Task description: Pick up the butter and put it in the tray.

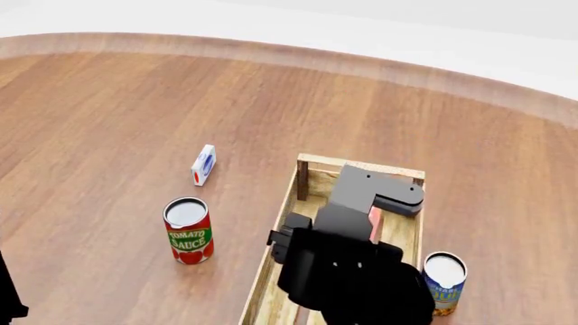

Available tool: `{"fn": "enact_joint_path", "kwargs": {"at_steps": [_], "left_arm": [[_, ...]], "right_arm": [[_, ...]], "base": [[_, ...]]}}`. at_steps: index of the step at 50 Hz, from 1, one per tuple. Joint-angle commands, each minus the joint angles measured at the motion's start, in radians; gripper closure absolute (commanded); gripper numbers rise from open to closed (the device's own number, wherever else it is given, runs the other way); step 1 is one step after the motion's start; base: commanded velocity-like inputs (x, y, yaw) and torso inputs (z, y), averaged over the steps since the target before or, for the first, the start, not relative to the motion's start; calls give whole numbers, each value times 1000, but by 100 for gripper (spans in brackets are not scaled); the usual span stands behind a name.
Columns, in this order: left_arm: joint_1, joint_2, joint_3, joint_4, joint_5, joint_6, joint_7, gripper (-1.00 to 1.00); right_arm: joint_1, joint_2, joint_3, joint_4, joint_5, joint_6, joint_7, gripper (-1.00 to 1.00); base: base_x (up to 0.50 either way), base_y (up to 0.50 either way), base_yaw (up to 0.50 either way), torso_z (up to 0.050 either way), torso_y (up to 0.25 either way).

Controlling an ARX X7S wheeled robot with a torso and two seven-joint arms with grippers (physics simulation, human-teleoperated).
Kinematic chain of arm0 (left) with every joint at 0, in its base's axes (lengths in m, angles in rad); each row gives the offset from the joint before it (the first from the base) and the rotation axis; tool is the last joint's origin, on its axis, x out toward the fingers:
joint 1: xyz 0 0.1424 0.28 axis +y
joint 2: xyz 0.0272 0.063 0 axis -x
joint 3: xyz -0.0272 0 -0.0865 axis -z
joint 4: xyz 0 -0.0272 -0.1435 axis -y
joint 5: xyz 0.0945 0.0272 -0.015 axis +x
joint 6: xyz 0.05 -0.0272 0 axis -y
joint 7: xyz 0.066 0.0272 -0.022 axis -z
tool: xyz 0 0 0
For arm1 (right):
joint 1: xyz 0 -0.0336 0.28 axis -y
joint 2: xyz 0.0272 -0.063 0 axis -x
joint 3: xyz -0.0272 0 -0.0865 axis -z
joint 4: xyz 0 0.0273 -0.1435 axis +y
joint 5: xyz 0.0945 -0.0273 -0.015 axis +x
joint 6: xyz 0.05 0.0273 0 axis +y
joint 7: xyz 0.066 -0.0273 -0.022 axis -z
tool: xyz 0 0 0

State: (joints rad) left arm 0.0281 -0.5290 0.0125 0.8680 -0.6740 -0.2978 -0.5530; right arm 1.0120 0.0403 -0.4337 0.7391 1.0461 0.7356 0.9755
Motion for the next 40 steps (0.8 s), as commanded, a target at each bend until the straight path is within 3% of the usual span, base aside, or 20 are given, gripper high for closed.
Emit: {"fn": "enact_joint_path", "kwargs": {"at_steps": [1, 40], "left_arm": [[-1, -3, 0, -1, -3, 2, -4, -100], [3, -17, -2, 10, -13, 8, -17, -100]], "right_arm": [[9, 6, -37, 22, -36, 5, -53, 100], [4, -3, -117, 141, -51, -46, -141, 100]], "base": [[0, 0, 0, 0, 0], [0, 0, 0, 0, 1]]}}
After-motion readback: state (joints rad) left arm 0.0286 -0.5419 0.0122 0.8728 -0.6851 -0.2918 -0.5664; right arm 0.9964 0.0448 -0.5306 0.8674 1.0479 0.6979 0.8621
